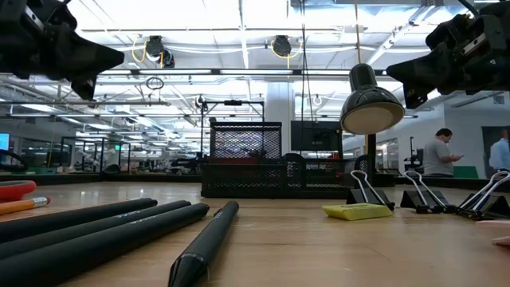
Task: Pick and place office supplies into organizer
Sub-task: Put the yellow pencil into the black desk organizer
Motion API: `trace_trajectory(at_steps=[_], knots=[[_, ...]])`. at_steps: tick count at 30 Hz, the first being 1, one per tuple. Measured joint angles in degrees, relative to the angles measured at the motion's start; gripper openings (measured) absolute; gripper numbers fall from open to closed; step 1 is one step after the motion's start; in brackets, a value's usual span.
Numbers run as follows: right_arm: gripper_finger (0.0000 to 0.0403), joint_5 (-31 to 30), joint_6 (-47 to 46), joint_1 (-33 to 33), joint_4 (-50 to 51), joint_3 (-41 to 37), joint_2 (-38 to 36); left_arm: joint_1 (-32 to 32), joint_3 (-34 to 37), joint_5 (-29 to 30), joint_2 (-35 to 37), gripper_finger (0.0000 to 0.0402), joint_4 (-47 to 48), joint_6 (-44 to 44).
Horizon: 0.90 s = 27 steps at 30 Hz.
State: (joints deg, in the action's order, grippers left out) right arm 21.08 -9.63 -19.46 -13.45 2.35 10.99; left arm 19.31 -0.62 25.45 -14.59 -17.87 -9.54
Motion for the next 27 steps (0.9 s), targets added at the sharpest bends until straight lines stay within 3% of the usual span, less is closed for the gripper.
trace_trajectory(at_steps=[27], knots=[[0.0, -0.3, 6.2, 0.0, 0.0, 0.0, 0.0, 0.0, 0.0, -0.4, 0.0, 0.0021, 1.4, 0.4]])
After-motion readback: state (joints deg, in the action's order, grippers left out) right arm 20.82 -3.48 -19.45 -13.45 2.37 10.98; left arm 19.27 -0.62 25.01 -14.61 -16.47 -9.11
